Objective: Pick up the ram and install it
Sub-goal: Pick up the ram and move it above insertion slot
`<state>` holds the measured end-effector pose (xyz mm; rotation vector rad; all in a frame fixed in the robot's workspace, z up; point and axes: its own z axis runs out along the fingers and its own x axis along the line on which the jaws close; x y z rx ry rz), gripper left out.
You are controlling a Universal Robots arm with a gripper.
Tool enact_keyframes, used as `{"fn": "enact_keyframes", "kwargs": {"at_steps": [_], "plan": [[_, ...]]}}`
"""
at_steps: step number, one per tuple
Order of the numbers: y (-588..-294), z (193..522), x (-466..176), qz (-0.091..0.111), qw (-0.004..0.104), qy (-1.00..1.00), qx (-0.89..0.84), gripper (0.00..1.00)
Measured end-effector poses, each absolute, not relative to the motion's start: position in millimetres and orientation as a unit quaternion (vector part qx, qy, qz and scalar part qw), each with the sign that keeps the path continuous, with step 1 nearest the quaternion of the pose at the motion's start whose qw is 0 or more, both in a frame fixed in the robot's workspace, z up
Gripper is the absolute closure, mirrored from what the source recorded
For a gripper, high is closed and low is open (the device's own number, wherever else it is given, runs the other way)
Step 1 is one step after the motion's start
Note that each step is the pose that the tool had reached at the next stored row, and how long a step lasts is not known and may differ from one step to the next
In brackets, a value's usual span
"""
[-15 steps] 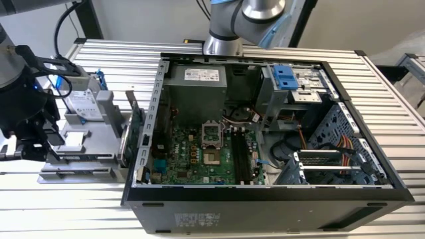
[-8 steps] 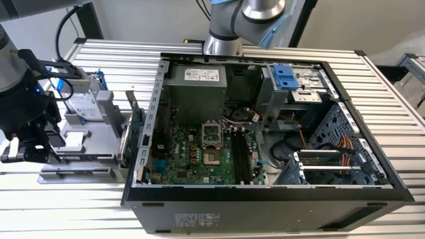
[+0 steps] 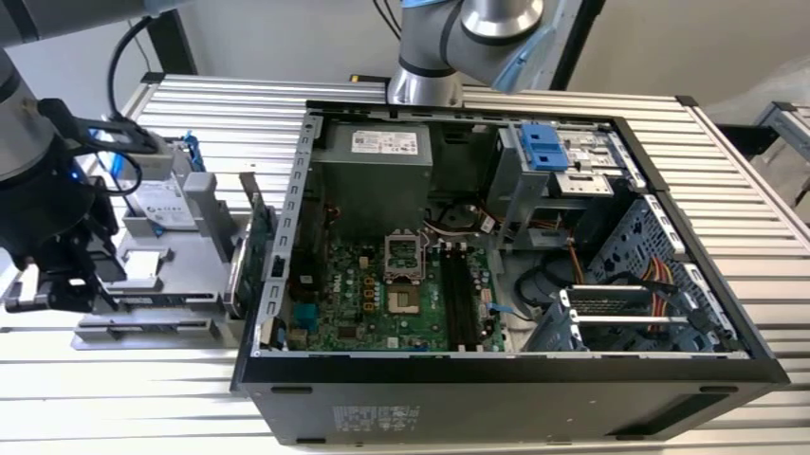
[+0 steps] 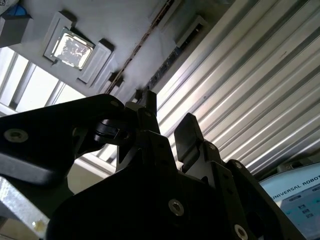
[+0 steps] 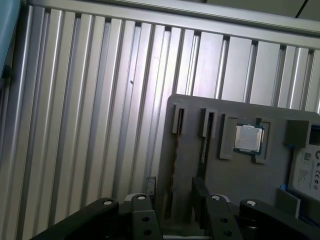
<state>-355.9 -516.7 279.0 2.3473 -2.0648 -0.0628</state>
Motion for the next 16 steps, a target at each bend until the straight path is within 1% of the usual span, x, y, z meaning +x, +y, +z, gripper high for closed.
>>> {"fn": "enact_keyframes", "kwargs": {"at_steps": [16], "plan": [[-516.7, 274.7, -355.9, -0.019, 0.007, -0.66, 0.751, 0.0]]}}
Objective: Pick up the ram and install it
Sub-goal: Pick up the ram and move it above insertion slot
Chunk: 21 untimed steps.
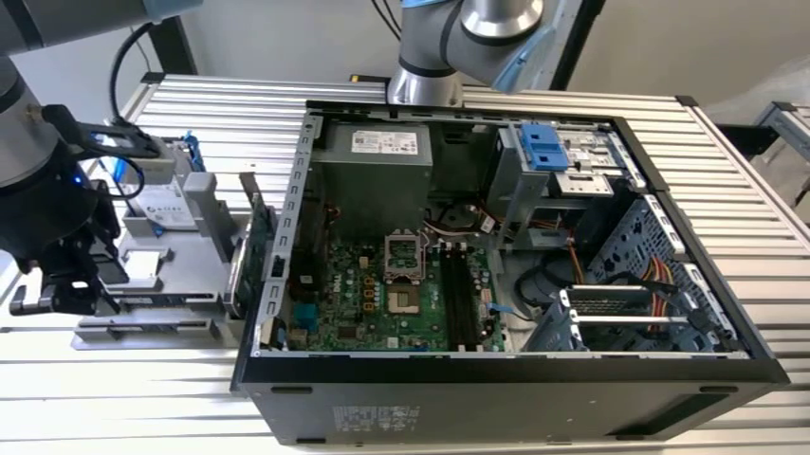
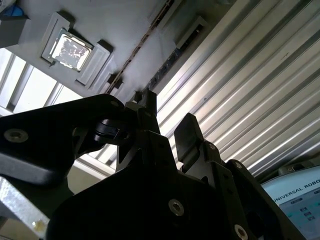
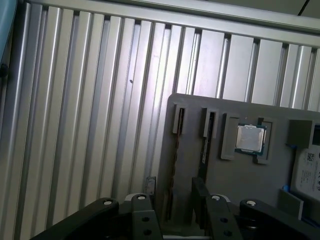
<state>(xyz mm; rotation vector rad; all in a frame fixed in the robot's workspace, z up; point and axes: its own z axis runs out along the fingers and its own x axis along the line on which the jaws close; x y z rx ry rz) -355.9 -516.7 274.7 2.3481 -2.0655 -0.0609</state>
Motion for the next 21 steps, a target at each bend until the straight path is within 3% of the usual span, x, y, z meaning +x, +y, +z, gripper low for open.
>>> {"fn": "enact_keyframes", "kwargs": {"at_steps": [21], "plan": [[-516.7, 270.5, -355.9, -0.019, 0.007, -0.66, 0.751, 0.0]]}}
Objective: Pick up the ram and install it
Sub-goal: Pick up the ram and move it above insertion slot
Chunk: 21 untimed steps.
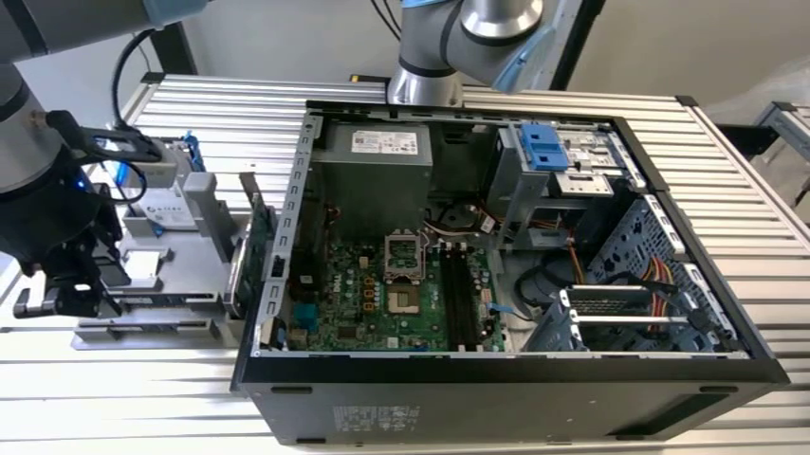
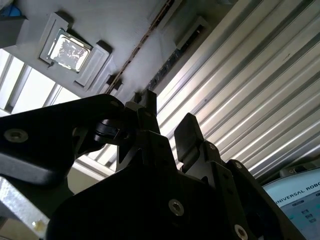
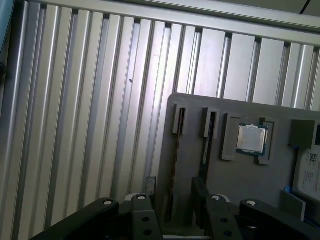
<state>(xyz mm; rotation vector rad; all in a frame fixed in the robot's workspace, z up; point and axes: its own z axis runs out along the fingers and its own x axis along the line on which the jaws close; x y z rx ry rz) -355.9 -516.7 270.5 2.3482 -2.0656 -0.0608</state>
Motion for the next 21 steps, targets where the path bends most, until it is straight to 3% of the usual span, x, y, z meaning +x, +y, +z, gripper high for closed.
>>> {"fn": "enact_keyframes", "kwargs": {"at_steps": [21], "plan": [[-516.7, 262.1, -355.9, -0.019, 0.007, -0.66, 0.751, 0.0]]}}
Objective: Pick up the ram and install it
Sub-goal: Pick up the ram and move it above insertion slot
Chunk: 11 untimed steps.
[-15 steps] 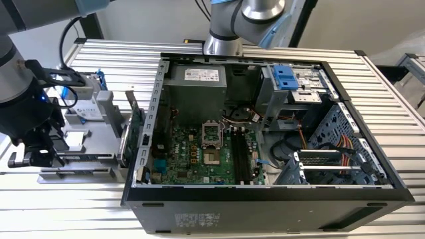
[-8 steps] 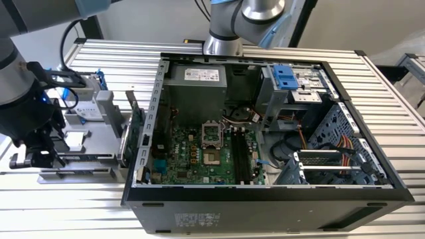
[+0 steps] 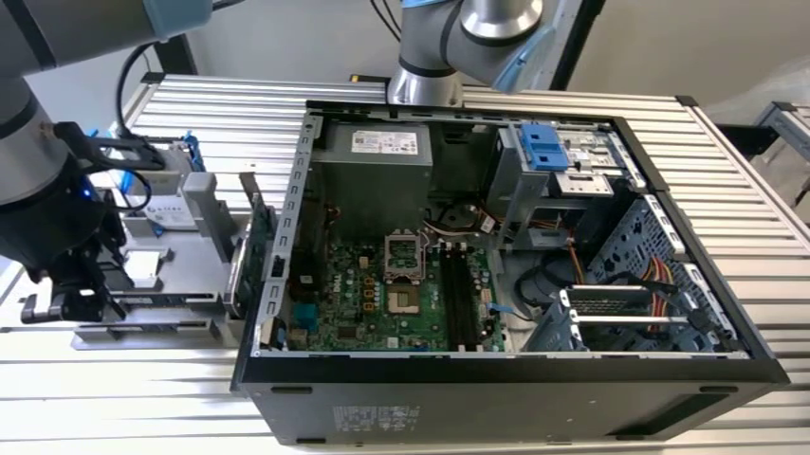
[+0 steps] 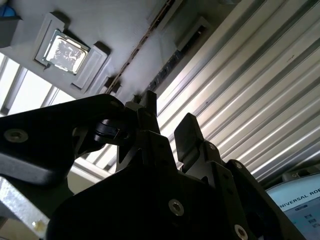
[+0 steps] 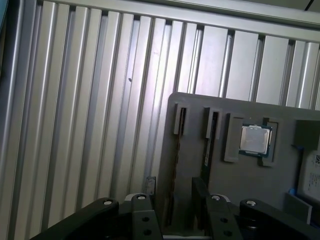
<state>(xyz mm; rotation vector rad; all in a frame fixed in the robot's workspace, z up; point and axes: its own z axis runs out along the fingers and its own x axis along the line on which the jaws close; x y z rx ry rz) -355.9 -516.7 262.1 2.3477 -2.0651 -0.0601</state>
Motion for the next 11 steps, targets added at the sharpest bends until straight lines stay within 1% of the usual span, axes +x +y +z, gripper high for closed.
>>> {"fn": "enact_keyframes", "kwargs": {"at_steps": [11], "plan": [[-516.7, 258.1, -355.9, -0.019, 0.007, -0.66, 0.751, 0.0]]}}
